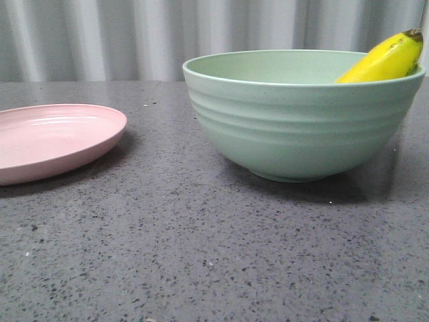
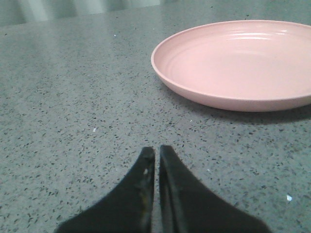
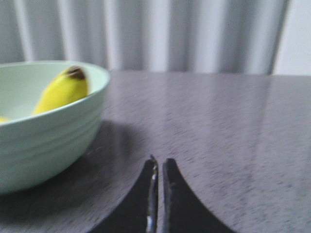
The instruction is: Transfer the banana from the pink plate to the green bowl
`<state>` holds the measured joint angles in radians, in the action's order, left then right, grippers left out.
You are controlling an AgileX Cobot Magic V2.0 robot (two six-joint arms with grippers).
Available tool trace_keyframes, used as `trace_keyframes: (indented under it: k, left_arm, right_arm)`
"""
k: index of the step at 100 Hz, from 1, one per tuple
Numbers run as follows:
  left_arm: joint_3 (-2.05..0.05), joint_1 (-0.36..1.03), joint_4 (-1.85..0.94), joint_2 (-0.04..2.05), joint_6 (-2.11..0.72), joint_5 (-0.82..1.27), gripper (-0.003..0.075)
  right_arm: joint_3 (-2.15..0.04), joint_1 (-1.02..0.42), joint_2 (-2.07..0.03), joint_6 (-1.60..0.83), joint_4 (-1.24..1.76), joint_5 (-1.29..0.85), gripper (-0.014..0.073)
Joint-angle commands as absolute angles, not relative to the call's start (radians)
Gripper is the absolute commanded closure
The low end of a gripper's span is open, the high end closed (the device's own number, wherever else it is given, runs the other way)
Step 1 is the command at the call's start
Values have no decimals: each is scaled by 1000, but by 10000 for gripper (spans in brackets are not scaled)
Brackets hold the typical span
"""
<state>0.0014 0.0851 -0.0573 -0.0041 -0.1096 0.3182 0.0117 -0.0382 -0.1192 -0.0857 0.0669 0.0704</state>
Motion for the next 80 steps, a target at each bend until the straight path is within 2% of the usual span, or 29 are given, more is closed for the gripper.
trace_keyframes:
  k: [1, 10, 27, 50, 80]
  left_arm:
    - [11, 84, -66, -34, -101, 252, 741]
    - [11, 84, -66, -34, -101, 252, 741]
    - [11, 84, -66, -34, -101, 252, 741]
    - [11, 84, -66, -32, -101, 252, 741]
    - [11, 84, -66, -32, -101, 252, 741]
  right_arm:
    - [28, 25, -131, -75, 50, 226, 657]
    - [31, 77, -118, -75, 31, 161, 657]
    - [31, 151, -10, -75, 31, -86, 657]
    - [31, 170, 34, -75, 31, -309, 657]
    - [31, 170, 34, -75, 31, -310, 657]
